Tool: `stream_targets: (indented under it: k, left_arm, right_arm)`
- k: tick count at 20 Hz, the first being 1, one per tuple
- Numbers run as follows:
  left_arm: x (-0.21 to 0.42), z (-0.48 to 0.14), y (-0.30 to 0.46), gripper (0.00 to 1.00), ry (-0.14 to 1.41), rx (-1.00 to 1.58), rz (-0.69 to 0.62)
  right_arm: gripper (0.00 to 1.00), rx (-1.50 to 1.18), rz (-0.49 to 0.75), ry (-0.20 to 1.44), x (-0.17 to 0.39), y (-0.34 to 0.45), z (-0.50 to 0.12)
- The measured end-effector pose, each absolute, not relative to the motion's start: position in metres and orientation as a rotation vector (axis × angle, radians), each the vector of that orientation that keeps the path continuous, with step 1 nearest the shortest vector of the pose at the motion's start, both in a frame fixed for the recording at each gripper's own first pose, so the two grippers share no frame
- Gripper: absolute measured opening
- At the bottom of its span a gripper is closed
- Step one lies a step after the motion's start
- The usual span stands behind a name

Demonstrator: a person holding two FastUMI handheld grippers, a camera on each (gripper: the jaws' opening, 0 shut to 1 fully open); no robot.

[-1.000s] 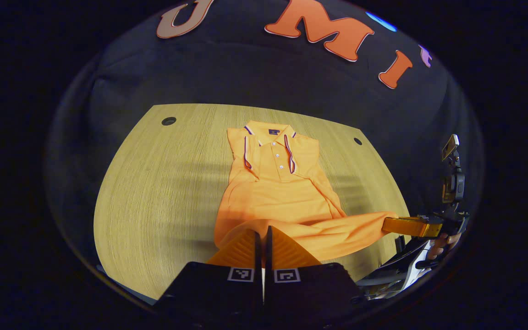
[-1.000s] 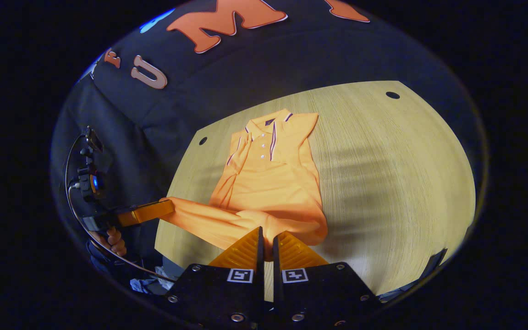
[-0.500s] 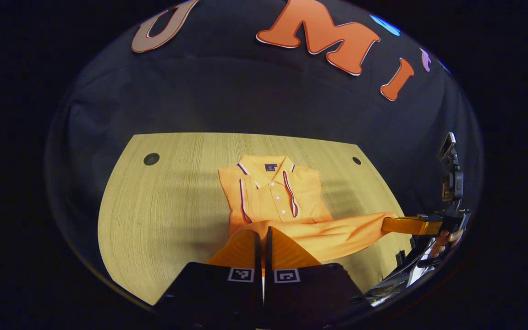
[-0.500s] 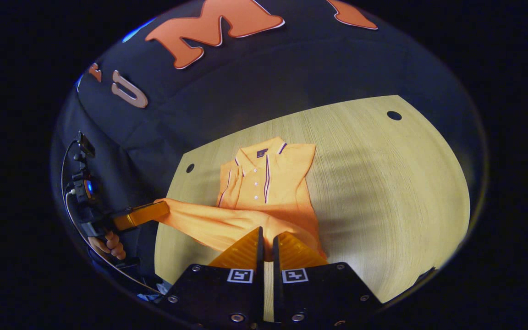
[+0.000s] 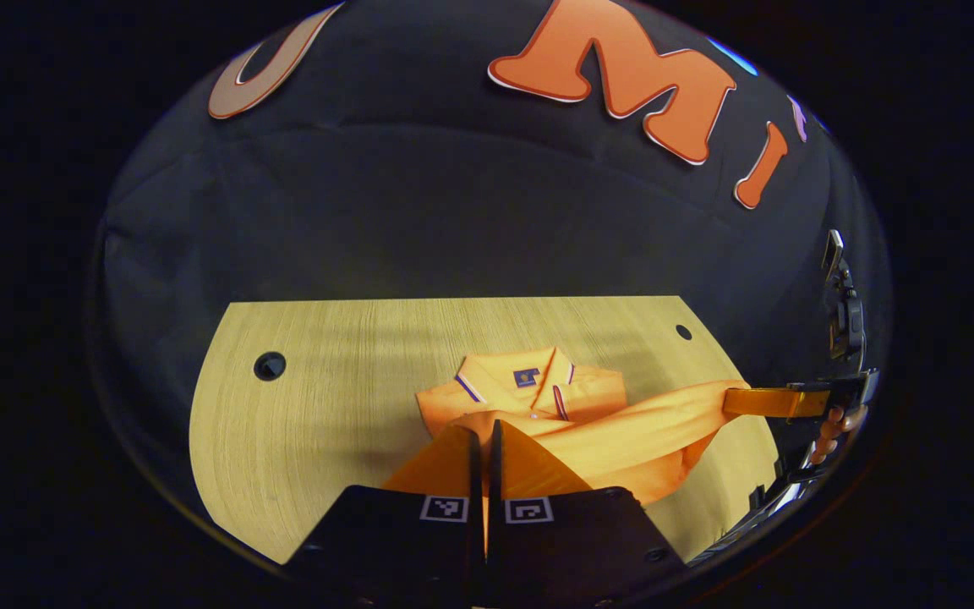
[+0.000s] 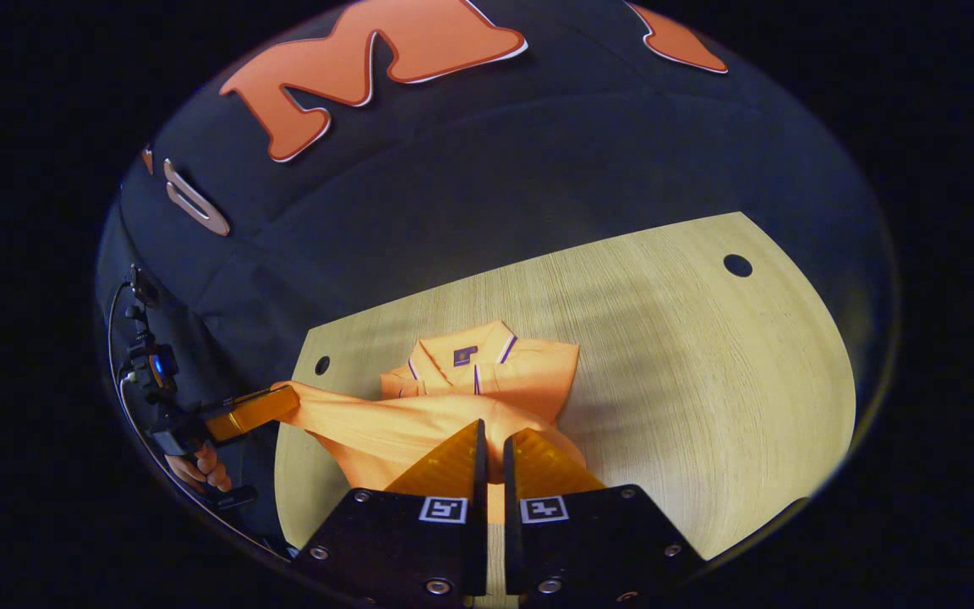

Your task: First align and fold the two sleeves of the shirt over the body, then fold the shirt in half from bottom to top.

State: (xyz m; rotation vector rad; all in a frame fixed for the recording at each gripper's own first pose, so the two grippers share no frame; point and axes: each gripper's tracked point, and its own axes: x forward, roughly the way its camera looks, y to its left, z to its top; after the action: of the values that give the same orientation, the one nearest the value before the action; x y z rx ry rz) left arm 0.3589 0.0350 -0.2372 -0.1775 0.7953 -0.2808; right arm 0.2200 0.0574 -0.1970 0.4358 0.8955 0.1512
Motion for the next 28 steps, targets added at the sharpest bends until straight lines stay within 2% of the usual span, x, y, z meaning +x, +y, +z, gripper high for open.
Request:
stream_targets:
  k: [7,10,11,12,14,15,16,17,18,20,23,28]
  left_arm:
    - [0.42,-0.264,0.041,0.01,0.787,-0.109,-0.247]
    - [0.426,-0.281,0.043,0.02,0.817,-0.083,-0.218]
    - [0.423,-0.287,0.045,0.14,0.845,-0.081,-0.215]
    - [0.419,-0.288,0.042,0.27,0.86,-0.101,-0.22]
    - [0.419,-0.289,0.047,0.67,0.845,-0.132,-0.199]
    - [0.418,-0.284,0.053,0.88,0.829,-0.136,-0.18]
    - [0.418,-0.281,0.057,0.91,0.814,-0.136,-0.167]
    - [0.417,-0.275,0.059,0.98,0.794,-0.135,-0.153]
    - [0.418,-0.269,0.061,0.94,0.768,-0.136,-0.141]
    - [0.412,-0.253,0.064,0.97,0.709,-0.126,-0.12]
    - [0.39,-0.233,0.056,0.97,0.62,-0.1,-0.099]
    - [0.342,-0.164,0.036,0.98,0.488,-0.09,-0.092]
  right_arm:
    - [0.08,0.416,0.115,0.908,0.283,0.061,-0.219]
    - [0.08,0.449,0.117,0.904,0.305,0.071,-0.227]
    - [0.08,0.467,0.108,0.931,0.304,0.072,-0.23]
    - [0.18,0.468,0.093,0.933,0.302,0.071,-0.232]
    - [0.57,0.418,0.078,0.896,0.306,0.063,-0.232]
    - [0.6,0.394,0.078,0.878,0.305,0.06,-0.227]
    - [0.82,0.373,0.077,0.857,0.3,0.057,-0.219]
    - [0.88,0.358,0.08,0.829,0.297,0.055,-0.211]
    - [0.93,0.345,0.077,0.799,0.294,0.052,-0.204]
    - [0.98,0.322,0.072,0.741,0.286,0.048,-0.187]
    - [0.99,0.274,0.074,0.65,0.262,0.036,-0.155]
    - [0.99,0.192,0.094,0.507,0.216,0.024,-0.098]
